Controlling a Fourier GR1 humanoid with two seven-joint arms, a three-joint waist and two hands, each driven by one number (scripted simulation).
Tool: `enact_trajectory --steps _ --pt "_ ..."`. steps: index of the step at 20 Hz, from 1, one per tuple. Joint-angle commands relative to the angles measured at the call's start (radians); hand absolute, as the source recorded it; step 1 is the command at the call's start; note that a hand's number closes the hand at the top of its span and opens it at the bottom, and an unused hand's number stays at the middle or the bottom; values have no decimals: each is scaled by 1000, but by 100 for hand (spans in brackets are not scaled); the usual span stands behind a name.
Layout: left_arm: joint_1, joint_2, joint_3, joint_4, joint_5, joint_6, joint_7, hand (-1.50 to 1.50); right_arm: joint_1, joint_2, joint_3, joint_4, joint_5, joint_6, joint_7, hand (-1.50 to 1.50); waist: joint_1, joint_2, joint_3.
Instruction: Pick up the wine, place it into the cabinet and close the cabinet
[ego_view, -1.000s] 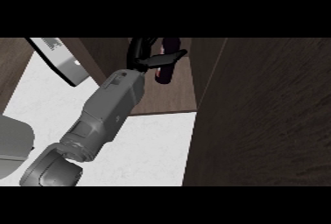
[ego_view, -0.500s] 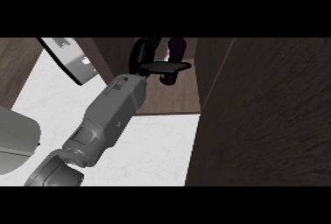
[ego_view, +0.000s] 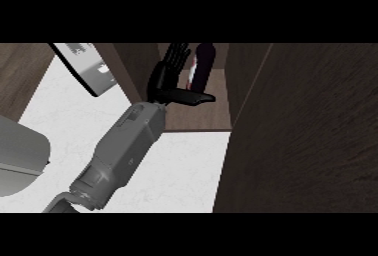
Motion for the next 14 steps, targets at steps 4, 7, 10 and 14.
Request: enact_trajectory --steps 4,7,10,14 --pt "228 0 -123 -227 46 40 29 -150 71 -33 6 -216 -24 -19 79 -150 20 -7 0" --pt "331 0 -173 -357 37 47 39 -150 17 -12 -3 -177 -27 -26 107 -150 45 -2 -1" --pt "418 0 -206 -495 27 108 99 -150 63 -22 17 -183 -5 -34 69 -150 40 -7 0" --pt "576 16 -252 -638 -3 115 73 -150 84 -66 22 -230 7 -29 80 -150 26 -1 0"
